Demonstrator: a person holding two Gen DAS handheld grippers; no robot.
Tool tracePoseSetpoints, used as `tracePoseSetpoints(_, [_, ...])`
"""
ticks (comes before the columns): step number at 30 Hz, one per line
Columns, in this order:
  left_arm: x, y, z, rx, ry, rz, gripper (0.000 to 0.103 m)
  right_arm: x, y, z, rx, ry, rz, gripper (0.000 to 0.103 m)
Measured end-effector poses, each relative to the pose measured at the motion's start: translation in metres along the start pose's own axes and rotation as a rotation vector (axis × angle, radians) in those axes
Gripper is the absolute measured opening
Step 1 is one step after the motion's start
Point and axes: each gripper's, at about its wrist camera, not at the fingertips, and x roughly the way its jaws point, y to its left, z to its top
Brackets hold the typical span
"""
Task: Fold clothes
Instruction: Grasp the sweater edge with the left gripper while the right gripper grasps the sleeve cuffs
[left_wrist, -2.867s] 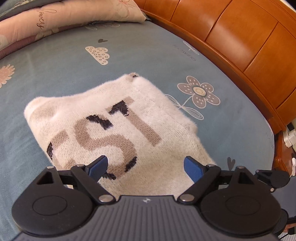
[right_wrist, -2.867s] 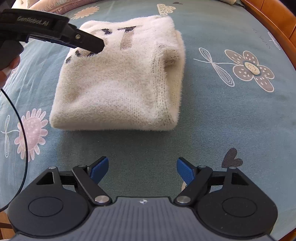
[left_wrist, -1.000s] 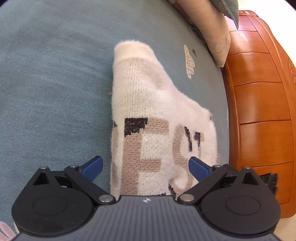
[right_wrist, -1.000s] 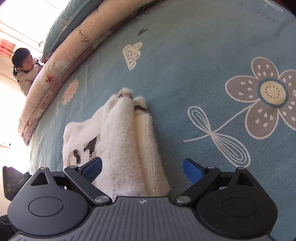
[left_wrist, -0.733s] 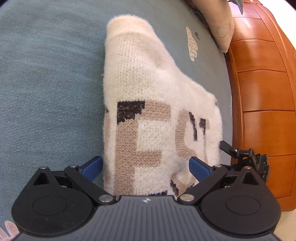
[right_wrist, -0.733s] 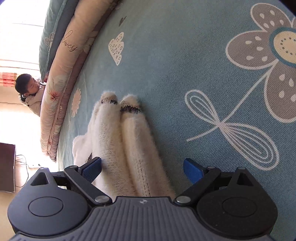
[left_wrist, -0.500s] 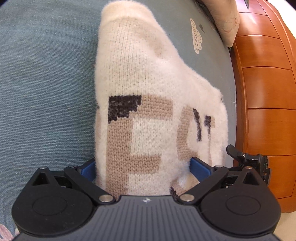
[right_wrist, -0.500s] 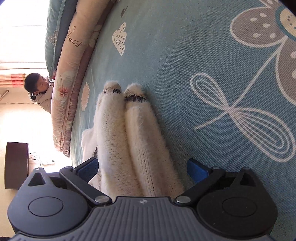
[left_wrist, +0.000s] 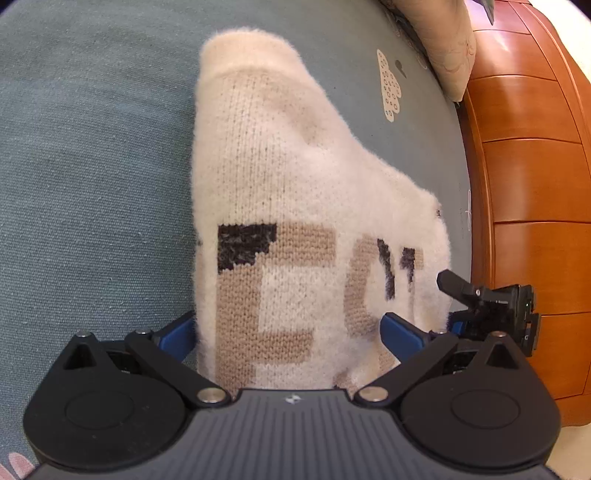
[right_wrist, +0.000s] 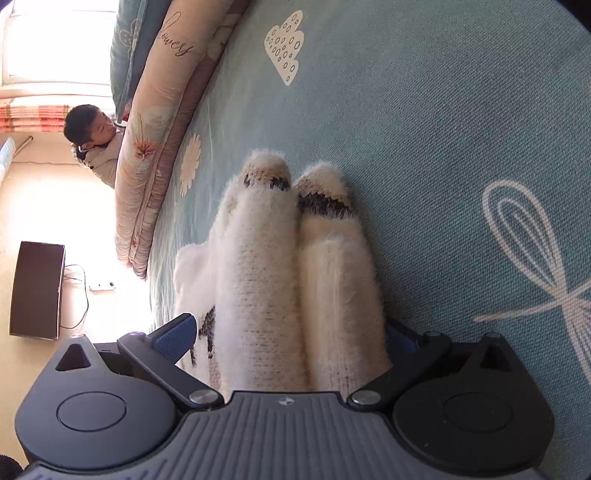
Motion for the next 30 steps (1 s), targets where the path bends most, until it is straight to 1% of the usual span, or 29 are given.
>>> tracePoseSetpoints(2, [0.004,-0.001,0.002,0.001,0.006,-0.007,0.101,-0.006,-0.004,-0.016,0.014,0.005,0.012,0.103])
tracePoseSetpoints(6, [0.009,0.003,0.000,0.007,0.001,-0.031,0.101,-0.021,-0.013,-0.047,0.062,-0.060,0.033,0.103])
tracePoseSetpoints(8, [0.012,0.008,-0.001,-0.006,0.000,-0.060,0.101,-0.019,-0.015,-0.050,0.080,-0.075,0.038,0.103])
tracePoseSetpoints(10, [0.016,0.011,0.001,-0.001,-0.001,-0.082,0.101,-0.009,-0.007,-0.036,0.061,-0.054,0.019,0.103])
tracePoseSetpoints(13, [0.017,0.003,0.009,0.057,-0.022,-0.071,0.101,0.009,0.009,-0.009,0.008,-0.025,-0.020,0.103])
tracePoseSetpoints(14, [0.019,0.000,0.012,0.067,-0.017,-0.062,0.101,0.015,0.012,-0.003,-0.008,-0.016,-0.025,0.103])
tracePoseSetpoints(16, [0.021,-0.003,0.013,0.068,-0.007,-0.059,0.101,0.019,0.012,0.002,0.007,-0.004,-0.017,0.103])
tracePoseSetpoints(18, [0.020,-0.002,0.007,0.069,-0.001,-0.081,0.101,0.013,0.007,-0.007,0.025,0.003,0.003,0.103])
tracePoseSetpoints(19, [0.020,0.001,0.002,0.060,0.018,-0.098,0.101,0.010,0.004,-0.012,0.033,0.007,0.012,0.103])
tracePoseSetpoints(20, [0.022,0.004,-0.005,0.049,0.039,-0.118,0.101,0.008,0.003,-0.019,0.031,0.009,0.019,0.103])
tracePoseSetpoints(22, [0.021,0.012,-0.021,0.047,0.041,-0.158,0.102,0.004,0.000,-0.032,0.026,0.009,0.030,0.103])
tracePoseSetpoints(24, [0.022,0.013,-0.025,0.051,0.021,-0.175,0.101,0.000,-0.002,-0.043,0.020,0.007,0.036,0.103])
tracePoseSetpoints(25, [0.026,0.010,-0.019,0.043,0.016,-0.173,0.100,0.001,-0.002,-0.045,0.011,0.005,0.037,0.103])
tracePoseSetpoints(27, [0.027,0.003,-0.008,0.049,-0.049,-0.163,0.100,0.003,-0.001,-0.045,0.000,0.008,0.027,0.103])
tracePoseSetpoints(30, [0.034,-0.004,0.011,0.036,-0.081,-0.161,0.101,0.003,0.002,-0.042,-0.023,0.030,0.012,0.103])
